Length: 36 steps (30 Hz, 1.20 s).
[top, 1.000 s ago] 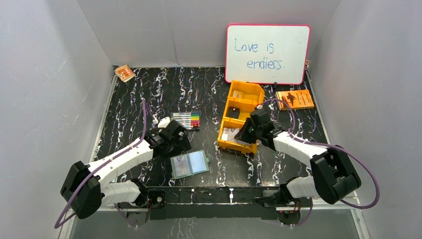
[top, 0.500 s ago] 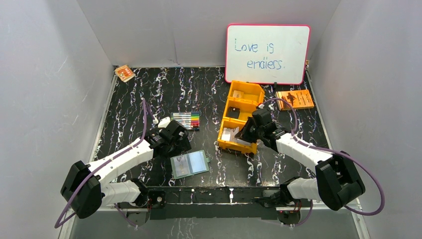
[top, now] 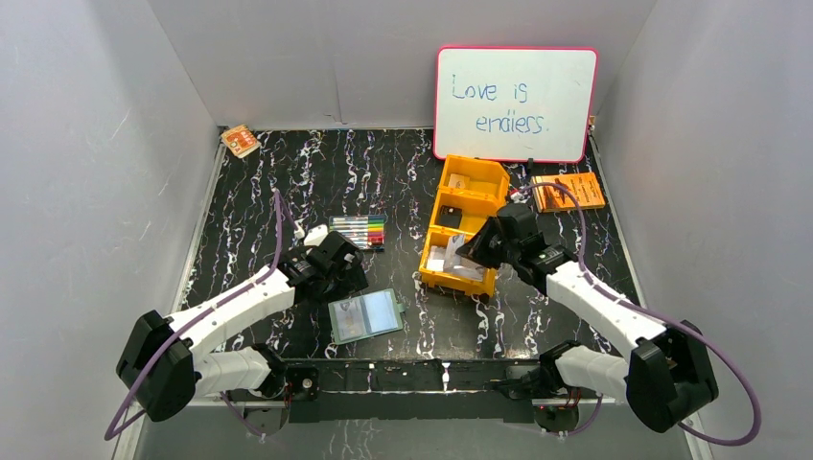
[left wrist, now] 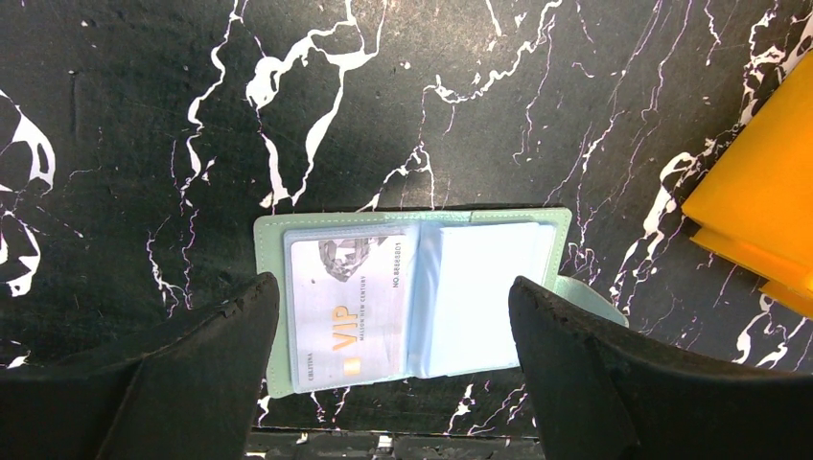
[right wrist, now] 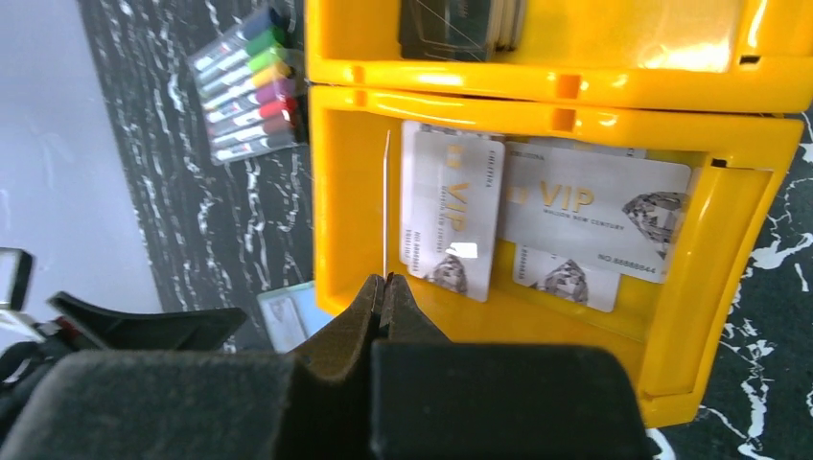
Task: Put the credit cards into the card holder
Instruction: Pick up the credit card from the storage box, then turn over the card slot in the card holder.
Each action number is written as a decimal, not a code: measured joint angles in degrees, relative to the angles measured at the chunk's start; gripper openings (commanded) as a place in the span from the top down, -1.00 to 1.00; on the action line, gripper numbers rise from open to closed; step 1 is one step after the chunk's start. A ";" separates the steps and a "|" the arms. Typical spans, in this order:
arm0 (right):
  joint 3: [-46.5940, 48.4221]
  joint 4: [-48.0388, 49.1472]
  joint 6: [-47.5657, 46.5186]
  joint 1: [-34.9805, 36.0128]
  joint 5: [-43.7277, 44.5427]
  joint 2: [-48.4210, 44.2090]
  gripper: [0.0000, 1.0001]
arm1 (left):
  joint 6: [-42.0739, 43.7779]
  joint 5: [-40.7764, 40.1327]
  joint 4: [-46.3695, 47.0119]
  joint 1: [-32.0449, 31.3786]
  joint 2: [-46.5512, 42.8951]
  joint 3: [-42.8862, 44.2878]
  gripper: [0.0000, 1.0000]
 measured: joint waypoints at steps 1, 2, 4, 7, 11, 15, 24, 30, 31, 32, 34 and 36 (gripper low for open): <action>0.83 -0.87 0.33 -0.07 0.02 -0.50 1.00 | 0.02 -0.11 0.00 0.00 -0.13 0.00 -0.72; 1.99 -1.84 0.81 -0.13 0.00 -0.92 1.00 | 0.02 -0.13 -0.02 0.00 -0.22 0.00 -0.72; 3.85 -3.54 1.66 -0.35 -0.02 -1.40 1.00 | 0.00 -0.46 -0.24 0.00 -0.37 0.20 -0.72; 6.91 -6.82 4.79 -1.14 -0.48 -2.16 1.00 | 0.02 -1.22 -0.81 0.00 -0.59 1.07 -0.72; 9.94 -11.26 10.32 -2.78 -3.19 -2.62 1.00 | 0.02 -2.51 -1.55 0.00 -1.60 3.13 -0.72; 16.92 -20.11 15.67 -3.74 -7.82 1.40 1.00 | -0.02 -3.37 -1.73 0.00 -3.91 4.28 -0.72; 19.52 -24.33 21.38 -3.74 -15.30 -0.33 1.00 | -0.68 -3.34 -1.73 0.02 -8.24 4.33 -0.71; 17.66 -23.39 21.88 -3.74 -17.77 -3.04 1.00 | -0.92 -2.78 -1.73 0.02 -10.43 4.33 -0.71; 17.07 -22.93 21.86 -3.74 -18.47 -3.28 1.00 | -0.92 -2.67 -1.73 0.02 -10.80 4.33 -0.71; 16.46 -22.18 21.77 -3.74 -19.41 -3.41 1.00 | -0.92 -2.56 -1.73 0.02 -11.13 4.33 -0.71; 15.85 -21.27 21.64 -3.74 -20.81 -3.43 1.00 | -0.94 -2.19 -1.73 0.02 -11.74 4.33 -0.71; 13.60 -16.26 21.03 -3.74 -24.48 -3.91 1.00 | -1.16 -1.73 -1.68 0.02 -12.26 4.20 -0.71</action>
